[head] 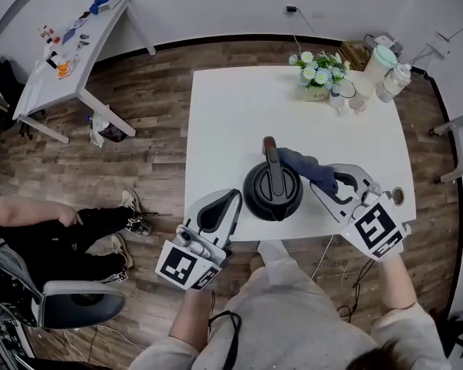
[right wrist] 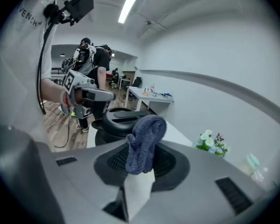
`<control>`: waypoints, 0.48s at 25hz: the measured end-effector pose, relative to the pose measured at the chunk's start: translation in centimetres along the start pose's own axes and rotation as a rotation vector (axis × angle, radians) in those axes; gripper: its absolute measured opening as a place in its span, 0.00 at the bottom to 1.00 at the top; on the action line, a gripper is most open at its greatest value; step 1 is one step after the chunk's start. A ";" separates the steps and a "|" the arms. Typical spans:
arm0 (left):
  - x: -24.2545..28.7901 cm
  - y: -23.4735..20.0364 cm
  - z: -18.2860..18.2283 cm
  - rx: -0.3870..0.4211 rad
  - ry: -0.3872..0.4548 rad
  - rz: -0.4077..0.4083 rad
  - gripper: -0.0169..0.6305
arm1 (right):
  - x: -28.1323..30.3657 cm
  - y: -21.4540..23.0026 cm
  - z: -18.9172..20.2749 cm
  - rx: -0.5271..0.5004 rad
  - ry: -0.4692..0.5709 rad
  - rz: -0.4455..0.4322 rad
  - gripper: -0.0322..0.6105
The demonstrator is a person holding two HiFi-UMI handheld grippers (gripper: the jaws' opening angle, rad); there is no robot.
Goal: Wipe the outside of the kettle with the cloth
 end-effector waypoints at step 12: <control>0.6 1.2 -0.1 -0.022 0.005 0.041 0.04 | -3.7 -8.6 -3.9 -0.012 0.033 -0.231 0.16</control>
Point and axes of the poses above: the fingertips, and each gripper's own axes: x forward along the fingers, y to its right, z out of its underside, the point moved 7 cm from there along -x, backward along the fingers, and after that the axes turned 3 degrees about y, right-handed, at the moved point
